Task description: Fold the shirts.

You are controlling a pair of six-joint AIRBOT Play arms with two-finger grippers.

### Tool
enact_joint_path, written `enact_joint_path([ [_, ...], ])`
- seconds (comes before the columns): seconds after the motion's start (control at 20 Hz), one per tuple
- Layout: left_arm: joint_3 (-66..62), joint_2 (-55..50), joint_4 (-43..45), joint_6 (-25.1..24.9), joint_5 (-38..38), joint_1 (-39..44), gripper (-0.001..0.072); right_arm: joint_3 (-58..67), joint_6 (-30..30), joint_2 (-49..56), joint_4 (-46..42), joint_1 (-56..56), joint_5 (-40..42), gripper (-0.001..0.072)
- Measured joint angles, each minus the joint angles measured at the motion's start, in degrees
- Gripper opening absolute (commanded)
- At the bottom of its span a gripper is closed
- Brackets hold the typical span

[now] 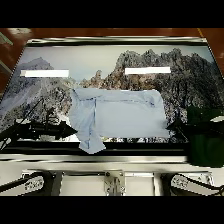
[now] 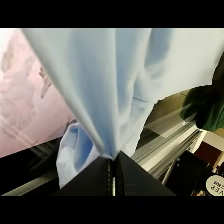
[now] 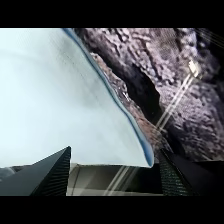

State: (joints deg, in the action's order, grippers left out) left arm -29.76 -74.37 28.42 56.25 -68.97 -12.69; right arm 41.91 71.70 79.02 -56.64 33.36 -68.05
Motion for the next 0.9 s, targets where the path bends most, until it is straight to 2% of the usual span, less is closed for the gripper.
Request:
enact_joint_path([
  [0.5, 0.0, 0.5, -0.6, -0.1, -0.5, 0.0, 0.0035, -2.6, 0.1, 0.1, 1.5, 0.0, 2.3, 0.0650],
  [0.55, 0.0, 0.5, -0.6, -0.1, -0.5, 0.0, 0.0036, -2.9, 0.1, 0.1, 2.1, 0.0, 2.7, 0.0640],
  [0.6, 0.0, 0.5, -0.6, -0.1, -0.4, 0.0, 0.0036, -3.0, 0.1, 0.1, 2.5, -0.1, 3.1, 0.0579],
  [0.7, 0.0, 0.5, -0.6, -0.1, -0.1, 0.0, 0.0036, -3.3, 0.0, 0.3, 3.0, -1.0, 4.6, 0.0554],
  [0.75, 0.0, 0.5, -0.6, -0.1, 0.0, 0.0, 0.0036, -3.3, -0.1, 0.5, 3.4, -2.1, 4.9, 0.0499],
  [0.85, 0.0, 0.5, -0.7, -0.1, 0.2, 0.0, 0.0036, -3.5, -0.4, 1.7, 3.6, -5.1, 5.7, 0.0105],
  [0.9, 0.0, 0.5, -0.7, -0.1, 0.3, 0.0, 0.0035, -3.6, -0.4, 2.0, 3.1, -6.6, 5.8, 0.0075],
])
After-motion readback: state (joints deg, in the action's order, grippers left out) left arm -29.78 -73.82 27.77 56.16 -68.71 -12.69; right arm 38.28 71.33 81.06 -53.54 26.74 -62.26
